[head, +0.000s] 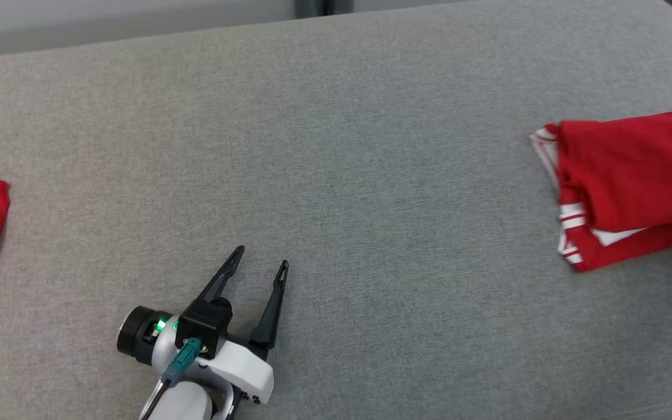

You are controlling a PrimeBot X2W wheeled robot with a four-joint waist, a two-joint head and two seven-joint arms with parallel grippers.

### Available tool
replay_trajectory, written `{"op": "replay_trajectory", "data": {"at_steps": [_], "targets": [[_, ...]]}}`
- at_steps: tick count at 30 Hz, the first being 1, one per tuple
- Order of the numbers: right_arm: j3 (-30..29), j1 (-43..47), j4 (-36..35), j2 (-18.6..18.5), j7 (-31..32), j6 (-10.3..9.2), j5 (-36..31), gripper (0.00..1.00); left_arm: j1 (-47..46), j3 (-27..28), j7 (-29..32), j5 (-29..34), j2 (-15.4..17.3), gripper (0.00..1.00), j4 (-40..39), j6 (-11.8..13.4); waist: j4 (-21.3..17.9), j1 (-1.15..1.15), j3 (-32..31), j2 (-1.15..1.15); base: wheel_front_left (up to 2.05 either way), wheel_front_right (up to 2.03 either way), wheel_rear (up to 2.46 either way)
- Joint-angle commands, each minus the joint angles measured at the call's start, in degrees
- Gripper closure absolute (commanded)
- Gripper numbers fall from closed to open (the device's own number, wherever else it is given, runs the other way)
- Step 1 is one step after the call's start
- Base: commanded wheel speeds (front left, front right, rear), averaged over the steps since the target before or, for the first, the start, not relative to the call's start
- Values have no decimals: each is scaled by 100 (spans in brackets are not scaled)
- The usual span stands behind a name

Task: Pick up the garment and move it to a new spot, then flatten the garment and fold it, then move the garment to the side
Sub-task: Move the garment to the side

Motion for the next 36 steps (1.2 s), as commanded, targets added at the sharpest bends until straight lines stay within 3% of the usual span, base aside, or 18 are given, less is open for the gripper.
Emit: {"op": "replay_trajectory", "data": {"at_steps": [1,6,7,8,9,14,17,27,36], "targets": [[-112,-58,25,-69,-2,-2,-85,100,-170,21,-6,39,34,0,-43,-18,172,0,136,0,0,0,0],[-960,-90,186,-483,-2,-2,-683,100,-186,59,-6,95,55,0,-111,-28,352,0,200,0,0,0,0],[-1056,-118,236,-493,-2,-2,-771,74,-189,73,-6,101,60,0,-119,-26,373,0,214,0,0,0,0],[-1161,-155,257,-492,-2,-2,-870,24,-188,91,-6,105,65,0,-125,-15,384,0,228,0,0,0,0],[-1250,-193,212,-500,-2,-2,-974,0,-182,100,-6,111,76,0,-125,-12,391,0,242,0,0,0,0],[-1781,-315,-342,-256,-1,-2,-1342,0,-190,158,-7,109,85,0,-83,-2,421,0,293,0,0,0,0],[-1698,-351,-789,-57,-1,-2,-1355,0,-194,206,-7,75,76,0,-104,62,457,0,245,0,0,0,0],[-416,647,-2093,644,0,-2,-754,0,33,513,-6,-124,37,0,-78,237,627,0,-276,0,0,0,0],[504,1845,-2577,1011,-1,-2,-317,0,304,765,-6,-169,16,0,74,302,888,0,-879,0,0,0,0]]}}
